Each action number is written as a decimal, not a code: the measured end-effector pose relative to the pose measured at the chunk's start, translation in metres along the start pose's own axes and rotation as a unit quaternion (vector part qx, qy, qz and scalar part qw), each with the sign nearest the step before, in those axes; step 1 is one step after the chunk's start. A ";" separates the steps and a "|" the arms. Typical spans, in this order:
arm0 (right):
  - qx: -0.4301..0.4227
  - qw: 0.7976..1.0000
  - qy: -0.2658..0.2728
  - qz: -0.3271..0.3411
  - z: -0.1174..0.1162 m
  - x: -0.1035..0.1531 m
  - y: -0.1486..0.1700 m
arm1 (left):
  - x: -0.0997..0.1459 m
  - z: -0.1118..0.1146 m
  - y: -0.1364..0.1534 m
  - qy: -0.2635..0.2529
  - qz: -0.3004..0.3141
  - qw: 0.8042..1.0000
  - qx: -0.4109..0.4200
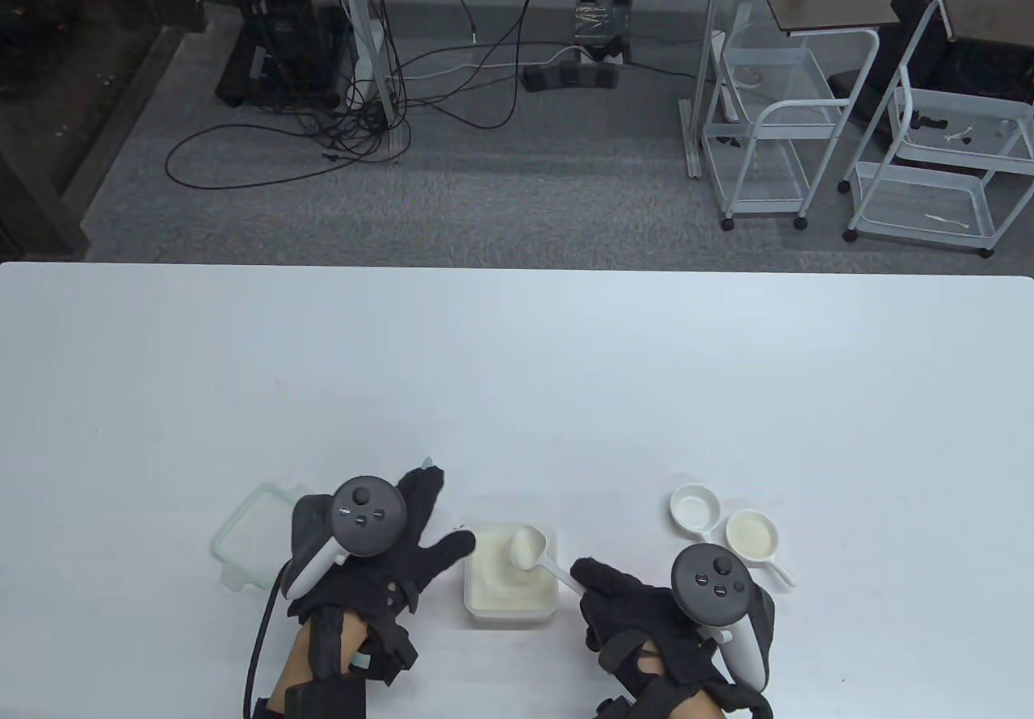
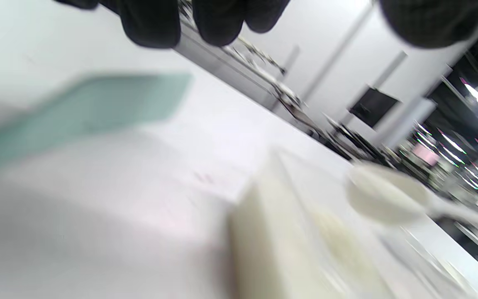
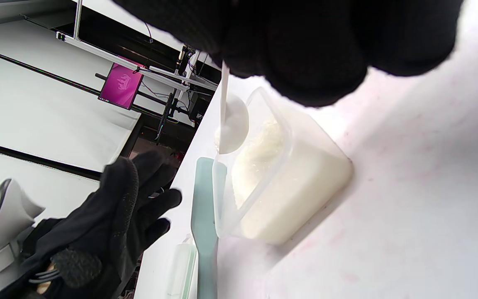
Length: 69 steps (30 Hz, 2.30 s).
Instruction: Scoop white sugar with coffee spoon and level it off using dessert spatula
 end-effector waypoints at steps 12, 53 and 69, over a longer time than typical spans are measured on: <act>0.005 1.000 -0.001 -0.002 0.001 0.000 0.000 | -0.008 0.030 0.009 0.081 -0.223 0.917 -0.320; -0.047 0.998 -0.038 -0.017 0.001 -0.004 0.006 | 0.032 0.050 -0.075 0.213 -0.006 0.968 -0.135; -0.053 0.997 -0.046 -0.014 0.000 -0.004 0.005 | 0.031 0.046 -0.070 0.223 -0.016 0.966 -0.131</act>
Point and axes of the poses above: the tracker on the back of each hand, its own y axis roughly to the little-finger side, its own x axis roughly from the fingertips to the wrist, z = x × y, the point moved 1 cm from there along -x, roughly from the wrist to the fingertips, and after that the axes turned 7 degrees about -z, right-handed, at the moved point
